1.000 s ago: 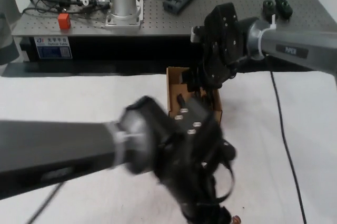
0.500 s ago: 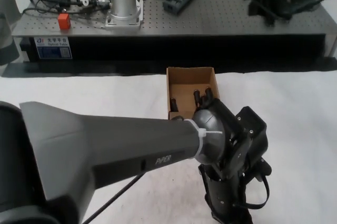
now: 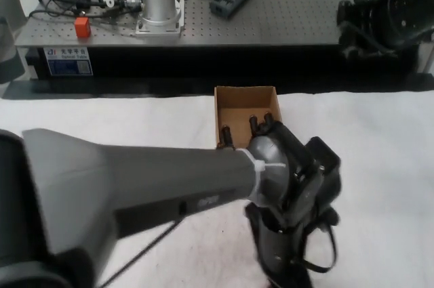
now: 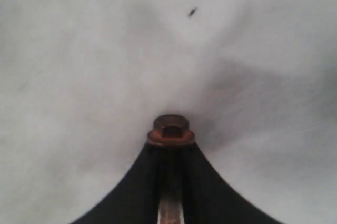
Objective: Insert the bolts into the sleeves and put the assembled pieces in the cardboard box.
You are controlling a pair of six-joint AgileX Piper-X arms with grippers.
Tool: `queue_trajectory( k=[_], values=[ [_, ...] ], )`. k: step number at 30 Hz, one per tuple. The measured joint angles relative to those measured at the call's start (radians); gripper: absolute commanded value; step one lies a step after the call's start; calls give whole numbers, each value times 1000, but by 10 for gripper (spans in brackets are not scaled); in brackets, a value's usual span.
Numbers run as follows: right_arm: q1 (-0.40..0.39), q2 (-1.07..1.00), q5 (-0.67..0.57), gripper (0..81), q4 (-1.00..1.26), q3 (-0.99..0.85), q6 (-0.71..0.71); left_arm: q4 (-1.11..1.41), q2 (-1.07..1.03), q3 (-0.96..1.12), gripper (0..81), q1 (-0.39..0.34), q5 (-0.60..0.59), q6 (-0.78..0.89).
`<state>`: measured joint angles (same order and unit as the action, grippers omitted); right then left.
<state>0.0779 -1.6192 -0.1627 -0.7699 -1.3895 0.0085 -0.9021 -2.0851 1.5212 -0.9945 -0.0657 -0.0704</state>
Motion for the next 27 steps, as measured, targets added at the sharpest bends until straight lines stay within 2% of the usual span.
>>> queue_trajectory(
  k=[4,5,7,8,11,14,18,27],
  values=[
    [-70,0,-1,344,-96,36,-61,-47,115,-97,6,57,77,47],
    [-117,-3,-3,344,-119,51,-70,-42,216,-133,6,102,84,70],
    [-200,-25,12,344,-143,57,-76,-4,281,-246,6,129,95,103],
    [-254,-62,41,344,-152,57,-76,42,416,-343,6,177,97,123],
    [-313,-139,66,344,-163,60,-17,96,625,-495,6,261,106,161],
    [-348,-223,72,351,-164,62,68,105,735,-554,6,300,106,172],
    [-357,-314,78,425,-163,64,191,92,845,-572,6,332,106,172],
    [-357,-336,74,413,-150,65,314,39,859,-575,6,332,106,172]
  ],
)
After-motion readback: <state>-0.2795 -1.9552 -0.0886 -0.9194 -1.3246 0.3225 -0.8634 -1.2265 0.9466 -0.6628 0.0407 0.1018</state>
